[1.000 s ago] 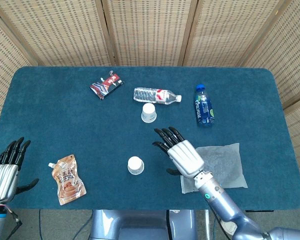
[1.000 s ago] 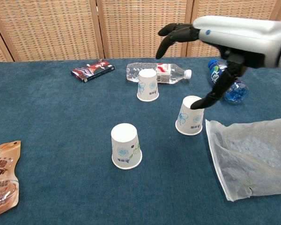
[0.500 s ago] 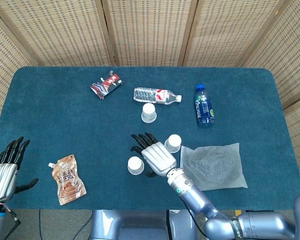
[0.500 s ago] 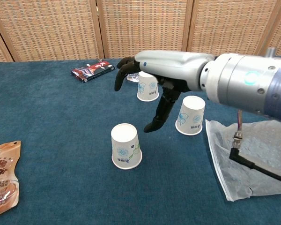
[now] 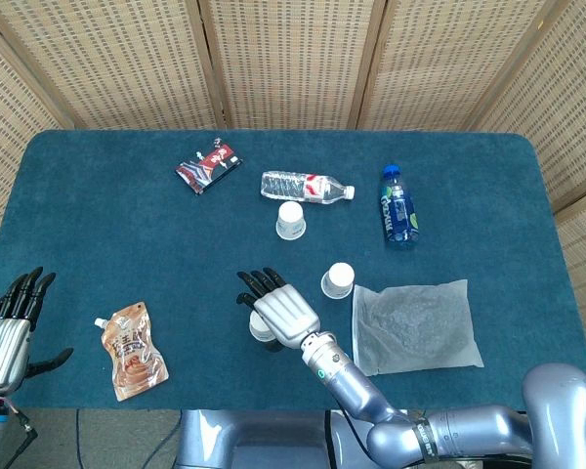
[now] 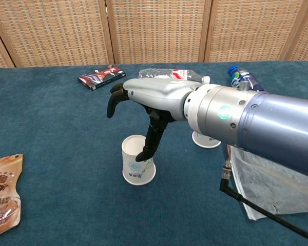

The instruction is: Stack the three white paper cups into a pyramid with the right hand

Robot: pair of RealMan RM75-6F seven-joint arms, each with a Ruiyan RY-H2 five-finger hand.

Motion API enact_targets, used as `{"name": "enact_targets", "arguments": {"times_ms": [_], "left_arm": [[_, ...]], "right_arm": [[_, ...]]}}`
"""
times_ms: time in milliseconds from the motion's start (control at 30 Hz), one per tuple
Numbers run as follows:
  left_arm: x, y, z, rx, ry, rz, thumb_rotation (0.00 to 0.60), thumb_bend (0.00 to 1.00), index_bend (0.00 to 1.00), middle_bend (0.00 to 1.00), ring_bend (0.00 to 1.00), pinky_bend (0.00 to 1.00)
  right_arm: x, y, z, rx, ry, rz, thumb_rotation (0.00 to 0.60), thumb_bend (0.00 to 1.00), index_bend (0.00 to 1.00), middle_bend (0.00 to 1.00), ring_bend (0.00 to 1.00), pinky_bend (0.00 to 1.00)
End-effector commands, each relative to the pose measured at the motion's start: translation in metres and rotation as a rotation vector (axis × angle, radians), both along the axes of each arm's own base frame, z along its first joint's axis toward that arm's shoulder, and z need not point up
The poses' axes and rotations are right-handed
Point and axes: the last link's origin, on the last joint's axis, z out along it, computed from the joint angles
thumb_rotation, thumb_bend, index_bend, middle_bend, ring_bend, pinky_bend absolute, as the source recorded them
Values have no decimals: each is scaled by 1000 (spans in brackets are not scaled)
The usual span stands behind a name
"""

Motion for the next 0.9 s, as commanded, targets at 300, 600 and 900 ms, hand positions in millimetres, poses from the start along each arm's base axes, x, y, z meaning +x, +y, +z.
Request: {"name": "enact_targets", "arguments": {"times_ms": [300, 600, 900], "left_arm": [[0, 0, -1, -6, 3, 1, 600, 125, 22, 0, 0, 161], [1, -1, -2, -9, 6, -3, 600, 126, 23, 0, 0, 161], [2, -1, -3, -12, 5, -4, 600, 127, 23, 0, 0, 161]], "right_arm": [[-14, -9, -13, -2, 45, -40, 600, 172, 282, 0, 0, 61], [-24, -10, -19, 18, 55, -69, 600, 173, 305, 0, 0, 62], [-29, -7, -30, 24, 57, -80, 600, 177, 418, 0, 0, 77]]}}
